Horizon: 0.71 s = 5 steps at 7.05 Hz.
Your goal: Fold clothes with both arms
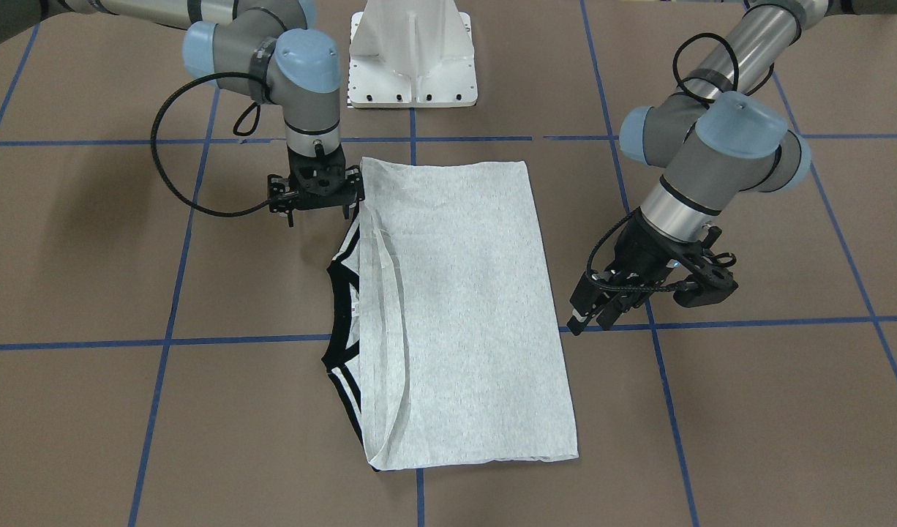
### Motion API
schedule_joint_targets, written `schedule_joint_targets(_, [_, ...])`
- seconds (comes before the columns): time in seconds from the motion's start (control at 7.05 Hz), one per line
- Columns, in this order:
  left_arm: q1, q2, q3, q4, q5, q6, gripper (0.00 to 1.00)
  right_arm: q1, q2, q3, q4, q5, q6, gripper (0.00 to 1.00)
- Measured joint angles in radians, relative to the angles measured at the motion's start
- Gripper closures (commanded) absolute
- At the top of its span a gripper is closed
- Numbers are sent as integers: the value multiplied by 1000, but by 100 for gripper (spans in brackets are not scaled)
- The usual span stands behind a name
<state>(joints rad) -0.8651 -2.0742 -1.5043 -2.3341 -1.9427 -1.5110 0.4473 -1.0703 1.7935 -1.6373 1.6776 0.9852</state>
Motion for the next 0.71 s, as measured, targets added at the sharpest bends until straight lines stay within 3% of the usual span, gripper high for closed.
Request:
schedule_joint_targets(0.28, [0,6,-22,25,-4,0,35,10,-7,31,-6,28,61,0])
schedule_joint_targets(0.71, [-1,54,-88,30,-13,2,35,34,162,-148,34,12,83,0])
